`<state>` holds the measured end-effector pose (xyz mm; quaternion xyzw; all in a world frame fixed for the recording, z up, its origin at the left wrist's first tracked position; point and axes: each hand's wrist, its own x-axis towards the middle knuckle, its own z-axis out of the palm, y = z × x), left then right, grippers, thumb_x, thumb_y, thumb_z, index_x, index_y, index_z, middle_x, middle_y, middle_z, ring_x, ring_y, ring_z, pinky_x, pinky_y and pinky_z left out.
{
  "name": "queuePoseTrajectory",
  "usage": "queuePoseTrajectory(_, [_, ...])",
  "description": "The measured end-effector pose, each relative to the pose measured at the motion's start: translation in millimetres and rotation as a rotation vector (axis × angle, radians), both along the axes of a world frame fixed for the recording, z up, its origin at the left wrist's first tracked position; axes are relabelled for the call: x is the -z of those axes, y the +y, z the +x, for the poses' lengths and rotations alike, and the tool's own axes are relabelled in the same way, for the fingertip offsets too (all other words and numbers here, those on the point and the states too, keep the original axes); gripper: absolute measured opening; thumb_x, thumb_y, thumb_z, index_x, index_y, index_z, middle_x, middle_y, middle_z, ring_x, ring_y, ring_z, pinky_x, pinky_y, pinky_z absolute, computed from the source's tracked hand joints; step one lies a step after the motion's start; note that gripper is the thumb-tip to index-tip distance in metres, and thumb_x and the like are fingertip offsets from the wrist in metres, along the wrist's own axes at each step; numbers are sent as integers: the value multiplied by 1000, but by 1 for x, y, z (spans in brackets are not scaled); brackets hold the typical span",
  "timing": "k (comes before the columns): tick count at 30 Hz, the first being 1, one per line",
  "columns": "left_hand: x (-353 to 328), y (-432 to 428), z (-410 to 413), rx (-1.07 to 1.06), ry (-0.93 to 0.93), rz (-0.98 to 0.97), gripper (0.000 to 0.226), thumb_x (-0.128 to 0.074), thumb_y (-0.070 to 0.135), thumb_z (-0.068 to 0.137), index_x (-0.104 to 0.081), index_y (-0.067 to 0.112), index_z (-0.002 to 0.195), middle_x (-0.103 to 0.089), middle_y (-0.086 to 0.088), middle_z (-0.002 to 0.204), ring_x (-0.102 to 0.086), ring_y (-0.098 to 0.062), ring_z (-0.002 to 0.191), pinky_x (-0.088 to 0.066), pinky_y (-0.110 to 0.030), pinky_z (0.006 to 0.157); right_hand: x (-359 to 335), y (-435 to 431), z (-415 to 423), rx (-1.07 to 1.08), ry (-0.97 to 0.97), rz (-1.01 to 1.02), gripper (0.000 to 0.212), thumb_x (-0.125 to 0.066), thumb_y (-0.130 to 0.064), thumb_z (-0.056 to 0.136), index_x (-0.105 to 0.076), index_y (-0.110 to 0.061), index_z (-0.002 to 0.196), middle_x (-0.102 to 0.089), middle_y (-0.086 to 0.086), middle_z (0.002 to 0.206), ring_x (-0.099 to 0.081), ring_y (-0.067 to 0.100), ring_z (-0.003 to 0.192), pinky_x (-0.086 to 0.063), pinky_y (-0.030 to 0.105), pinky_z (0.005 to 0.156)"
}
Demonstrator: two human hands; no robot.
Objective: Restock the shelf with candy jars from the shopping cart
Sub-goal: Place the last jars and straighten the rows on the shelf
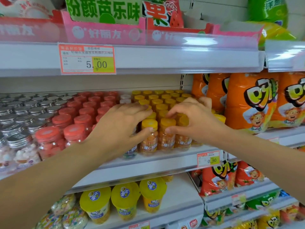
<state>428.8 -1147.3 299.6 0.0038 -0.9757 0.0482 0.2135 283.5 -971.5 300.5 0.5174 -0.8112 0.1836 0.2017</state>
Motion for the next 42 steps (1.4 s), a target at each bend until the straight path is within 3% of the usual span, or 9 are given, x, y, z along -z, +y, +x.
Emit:
queuePoseTrajectory(4, [8,3,-6,0,28,-29,52,-40,52,85,-67,22,118,-65,-2,125,-62,-27,113,-47,-46,92,-1,1,-3,-27,6,-11,29,-70,-58,73,-59,-40,93,-51,-26,87,-39,4,107,-11,28,88])
queuePoseTrajectory(8, [11,3,-8,2,41,35,52,-41,53,84,-67,23,118,-65,-2,125,-62,-27,113,-49,-46,92,-3,0,-5,-55,0,-7,26,-70,-58,73,-54,-42,85,-56,-22,90,-43,6,106,-9,27,88])
queuePoseTrajectory(13, [11,10,-11,-21,73,65,60,-38,57,83,-63,22,124,-60,-3,132,-57,-27,120,-43,-44,99,-12,11,-13,-41,-9,19,46,-62,-64,76,-59,-41,115,-59,-23,109,-41,4,116,-10,31,97])
queuePoseTrajectory(20, [7,35,-28,38,103,69,64,-35,58,83,-61,22,128,-59,-1,134,-54,-25,124,-38,-42,102,-9,52,-39,46,30,34,42,-46,-62,82,-62,-38,113,-59,-20,114,-39,3,119,-12,32,96])
queuePoseTrajectory(24, [7,49,-43,32,74,102,71,-28,64,79,-56,26,133,-54,3,139,-47,-22,131,-34,-41,106,-1,68,-47,111,79,71,36,-54,-52,88,-61,-33,118,-60,-15,117,-40,7,122,-11,32,96])
queuePoseTrajectory(29, [8,63,-62,6,45,95,64,-39,61,81,-54,31,135,-51,6,141,-44,-22,132,-36,-43,107,2,66,-52,110,56,71,32,-61,-51,86,-60,-33,113,-56,-11,110,-37,9,120,-8,27,86])
queuePoseTrajectory(34, [9,70,-71,-12,98,87,40,-60,50,86,-65,31,121,-54,5,138,-45,-25,130,-36,-44,103,-2,72,-56,63,-8,74,20,-65,-47,85,-59,-35,100,-54,-13,104,-36,6,112,-7,31,100])
queuePoseTrajectory(38, [11,72,-75,-32,157,83,31,-70,42,81,-70,26,108,-63,2,126,-50,-27,121,-39,-45,98,-4,73,-56,50,-17,71,17,-66,-44,85,-52,-39,94,-53,-16,99,-38,7,112,-7,30,99])
queuePoseTrajectory(42, [12,74,-78,-38,174,67,30,-74,41,78,-71,22,101,-67,0,117,-53,-29,114,-43,-47,93,-6,72,-59,46,-15,105,18,-64,-45,86,-58,-37,101,-54,-18,100,-38,7,114,-6,30,99])
